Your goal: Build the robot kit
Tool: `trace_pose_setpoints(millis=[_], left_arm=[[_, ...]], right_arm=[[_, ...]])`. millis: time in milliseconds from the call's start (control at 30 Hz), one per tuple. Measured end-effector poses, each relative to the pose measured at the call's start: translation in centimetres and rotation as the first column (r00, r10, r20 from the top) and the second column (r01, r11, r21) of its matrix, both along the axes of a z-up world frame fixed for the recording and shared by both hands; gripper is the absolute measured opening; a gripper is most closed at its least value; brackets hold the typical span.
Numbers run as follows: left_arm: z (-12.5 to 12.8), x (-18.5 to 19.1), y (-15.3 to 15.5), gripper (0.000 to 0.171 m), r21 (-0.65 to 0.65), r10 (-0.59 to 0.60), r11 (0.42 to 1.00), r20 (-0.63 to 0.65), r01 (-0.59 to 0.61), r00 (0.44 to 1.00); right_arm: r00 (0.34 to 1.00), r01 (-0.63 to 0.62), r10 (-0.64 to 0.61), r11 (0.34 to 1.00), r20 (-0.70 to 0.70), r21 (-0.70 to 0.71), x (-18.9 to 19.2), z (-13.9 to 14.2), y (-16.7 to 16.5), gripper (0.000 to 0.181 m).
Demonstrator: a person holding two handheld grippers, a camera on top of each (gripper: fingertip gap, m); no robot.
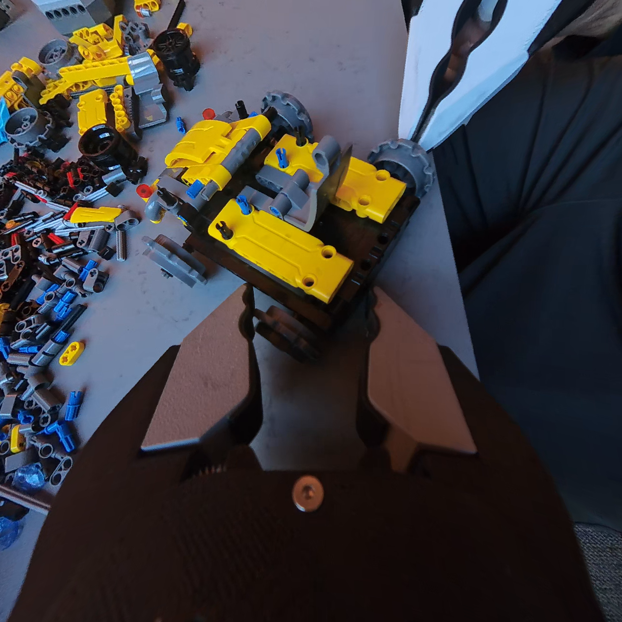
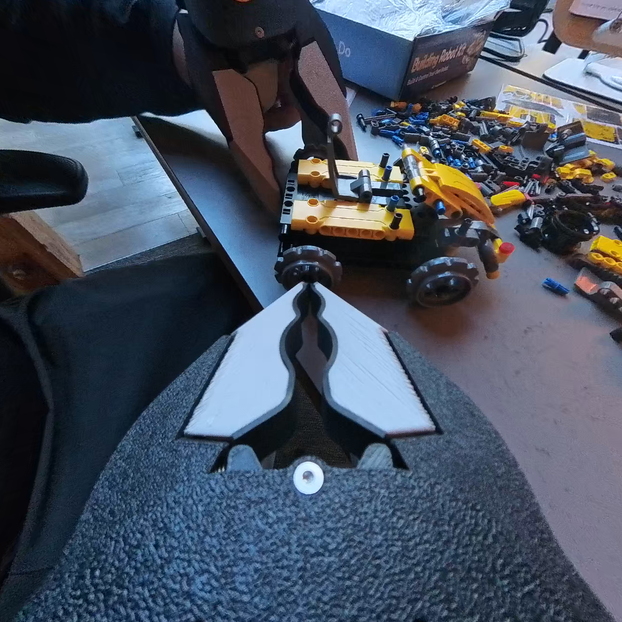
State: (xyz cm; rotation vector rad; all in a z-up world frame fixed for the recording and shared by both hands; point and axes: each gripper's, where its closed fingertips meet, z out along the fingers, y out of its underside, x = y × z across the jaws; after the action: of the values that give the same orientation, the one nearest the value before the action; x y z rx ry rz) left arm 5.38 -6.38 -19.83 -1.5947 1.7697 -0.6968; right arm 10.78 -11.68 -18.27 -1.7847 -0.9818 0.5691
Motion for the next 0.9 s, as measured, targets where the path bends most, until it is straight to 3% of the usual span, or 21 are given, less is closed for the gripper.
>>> trace_pose_setpoints(millis=[167,767,900], left_arm=[[-0.1,0.2,0.0,0.064,0.004,-0.003,1.0,0.005,0.003,1.0],[0.0,0.3,-0.2,0.063,-0.002,0.002,1.0,0.005,-0.002,1.0],[0.1,0.6,0.1,0.07,0.044,0.018,0.999,0.019,-0.019,1.0]], right_arm=[[1.0,-0.006,0.006,1.0,0.03,0.006,0.3,-0.2,-0.1,0.009],[0.998,0.0,-0.001,1.0,0.06,0.009,-0.2,-0.3,-0.1,0.007],[0.997,-0.002,0.0,1.0,0.079,0.025,0.9,0.0,-0.4,0.018]])
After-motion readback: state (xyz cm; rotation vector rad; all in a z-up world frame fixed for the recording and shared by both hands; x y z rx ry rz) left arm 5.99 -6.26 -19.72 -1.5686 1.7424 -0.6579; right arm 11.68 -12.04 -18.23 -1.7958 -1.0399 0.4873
